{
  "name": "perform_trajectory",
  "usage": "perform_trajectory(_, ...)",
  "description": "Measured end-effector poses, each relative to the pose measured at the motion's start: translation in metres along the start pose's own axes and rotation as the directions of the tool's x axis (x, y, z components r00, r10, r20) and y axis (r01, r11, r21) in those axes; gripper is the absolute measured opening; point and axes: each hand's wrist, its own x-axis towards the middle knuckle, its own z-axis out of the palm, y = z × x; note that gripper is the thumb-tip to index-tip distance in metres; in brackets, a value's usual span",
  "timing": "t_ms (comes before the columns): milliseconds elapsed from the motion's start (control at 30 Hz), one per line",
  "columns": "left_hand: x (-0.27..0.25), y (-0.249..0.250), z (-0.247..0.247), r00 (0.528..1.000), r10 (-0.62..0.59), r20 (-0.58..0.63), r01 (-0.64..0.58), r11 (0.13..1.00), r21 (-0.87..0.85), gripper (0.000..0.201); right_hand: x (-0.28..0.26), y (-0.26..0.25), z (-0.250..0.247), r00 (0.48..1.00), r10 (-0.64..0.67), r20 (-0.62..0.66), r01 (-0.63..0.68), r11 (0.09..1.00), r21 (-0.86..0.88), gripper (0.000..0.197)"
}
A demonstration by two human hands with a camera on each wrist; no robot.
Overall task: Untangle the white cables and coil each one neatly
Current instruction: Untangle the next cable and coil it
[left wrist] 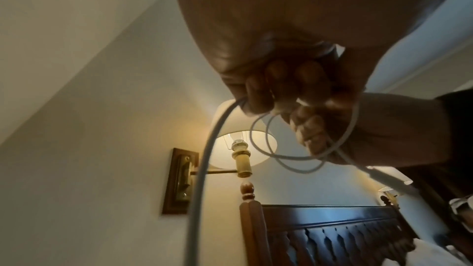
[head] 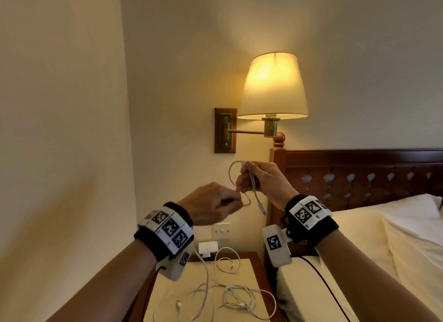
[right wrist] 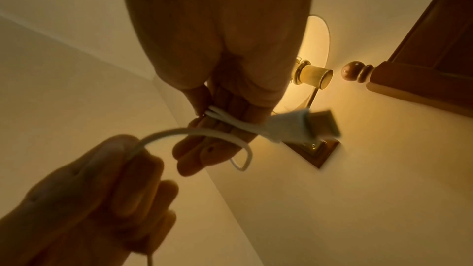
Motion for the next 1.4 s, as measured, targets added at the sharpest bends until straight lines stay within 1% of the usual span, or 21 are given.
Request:
perform_trajectory(100, 0.006, -0.005, -0.013, 0.977, 0.13, -0.166, -0.116, 0.989, 0.091, 0.015, 0.0, 0.003, 0.002, 1.0, -0.001, 0.002, 0.001, 0.998, -0.07, 0.032)
perform_trajectory(167, 0.009, -0.012, -0.018, 0.924, 0.232, -0.303, -0.169, 0.961, 0.219, 0.017, -0.001, 0.004, 0.004, 0.999, -0.001, 0.051, 0.005, 0.997, -0.078, 0.032)
perform_trajectory(233, 0.012, -0.018, -0.02, 0.857, 0.287, -0.427, -0.147, 0.932, 0.33, 0.024, -0.002, 0.002, 0.008, 0.996, 0.004, 0.085, 0.001, 0.998, -0.057, 0.033)
perform_trajectory(300, 0.016, -0.023, -0.02, 0.805, 0.277, -0.525, -0.085, 0.929, 0.36, 0.032, 0.0, -0.003, 0.011, 0.994, 0.022, 0.109, -0.018, 0.999, -0.042, 0.034)
perform_trajectory(400, 0.022, -0.027, -0.018, 0.749, 0.227, -0.622, -0.053, 0.957, 0.285, 0.032, 0.005, -0.012, 0.014, 0.988, 0.057, 0.14, -0.049, 0.997, -0.063, 0.035)
perform_trajectory(500, 0.028, -0.028, -0.022, 0.724, 0.142, -0.675, -0.098, 0.99, 0.103, 0.028, 0.006, -0.017, 0.011, 0.979, 0.11, 0.171, -0.113, 0.994, 0.002, 0.035)
perform_trajectory(533, 0.029, -0.028, -0.024, 0.728, 0.1, -0.679, -0.098, 0.994, 0.041, 0.027, 0.006, -0.017, 0.01, 0.976, 0.119, 0.183, -0.132, 0.99, 0.057, 0.036)
perform_trajectory(633, 0.029, -0.037, -0.025, 0.795, -0.08, -0.602, -0.028, 0.985, -0.168, 0.029, 0.004, -0.015, 0.004, 0.975, 0.117, 0.191, -0.173, 0.934, 0.314, 0.036)
perform_trajectory(700, 0.024, -0.053, -0.015, 0.833, -0.167, -0.528, 0.059, 0.975, -0.215, 0.037, 0.004, -0.014, -0.002, 0.979, 0.089, 0.186, -0.168, 0.869, 0.466, 0.037)
perform_trajectory(733, 0.02, -0.062, -0.006, 0.849, -0.194, -0.492, 0.09, 0.97, -0.227, 0.04, 0.005, -0.014, -0.005, 0.981, 0.075, 0.177, -0.155, 0.852, 0.499, 0.038)
perform_trajectory(800, 0.013, -0.078, 0.016, 0.866, -0.259, -0.427, 0.139, 0.946, -0.293, 0.041, 0.006, -0.012, -0.008, 0.984, 0.077, 0.161, -0.147, 0.86, 0.488, 0.038)
perform_trajectory(867, 0.009, -0.087, 0.034, 0.866, -0.353, -0.354, 0.186, 0.885, -0.427, 0.034, 0.006, -0.007, -0.008, 0.983, 0.091, 0.157, -0.155, 0.872, 0.464, 0.036)
perform_trajectory(933, 0.007, -0.088, 0.046, 0.872, -0.409, -0.269, 0.219, 0.817, -0.533, 0.025, 0.007, -0.001, -0.007, 0.985, 0.085, 0.152, -0.151, 0.851, 0.502, 0.036)
perform_trajectory(1000, 0.004, -0.089, 0.053, 0.87, -0.458, -0.183, 0.32, 0.806, -0.497, 0.017, 0.008, 0.002, -0.008, 0.989, 0.063, 0.133, -0.128, 0.814, 0.567, 0.036)
perform_trajectory(1067, 0.0, -0.091, 0.061, 0.857, -0.508, -0.086, 0.451, 0.82, -0.354, 0.014, 0.011, 0.0, -0.013, 0.994, 0.036, 0.103, -0.091, 0.797, 0.597, 0.037)
perform_trajectory(1133, -0.006, -0.095, 0.07, 0.843, -0.537, -0.026, 0.515, 0.821, -0.247, 0.014, 0.013, -0.003, -0.016, 0.995, 0.029, 0.095, -0.079, 0.808, 0.584, 0.037)
perform_trajectory(1200, -0.011, -0.095, 0.074, 0.812, -0.584, -0.009, 0.572, 0.797, -0.193, 0.025, 0.012, -0.003, -0.015, 0.993, 0.044, 0.108, -0.098, 0.821, 0.563, 0.037)
perform_trajectory(1233, -0.012, -0.094, 0.075, 0.782, -0.624, 0.005, 0.612, 0.765, -0.203, 0.033, 0.011, -0.002, -0.014, 0.992, 0.052, 0.115, -0.108, 0.824, 0.556, 0.037)
perform_trajectory(1333, -0.013, -0.087, 0.08, 0.657, -0.751, 0.073, 0.698, 0.569, -0.435, 0.048, 0.006, 0.005, -0.006, 0.99, 0.078, 0.117, -0.129, 0.833, 0.538, 0.038)
perform_trajectory(1367, -0.014, -0.084, 0.082, 0.63, -0.771, 0.099, 0.691, 0.497, -0.525, 0.05, 0.004, 0.007, -0.003, 0.99, 0.088, 0.115, -0.136, 0.836, 0.532, 0.038)
perform_trajectory(1400, -0.016, -0.081, 0.082, 0.615, -0.777, 0.132, 0.66, 0.416, -0.626, 0.051, 0.002, 0.01, -0.001, 0.989, 0.098, 0.115, -0.144, 0.839, 0.524, 0.037)
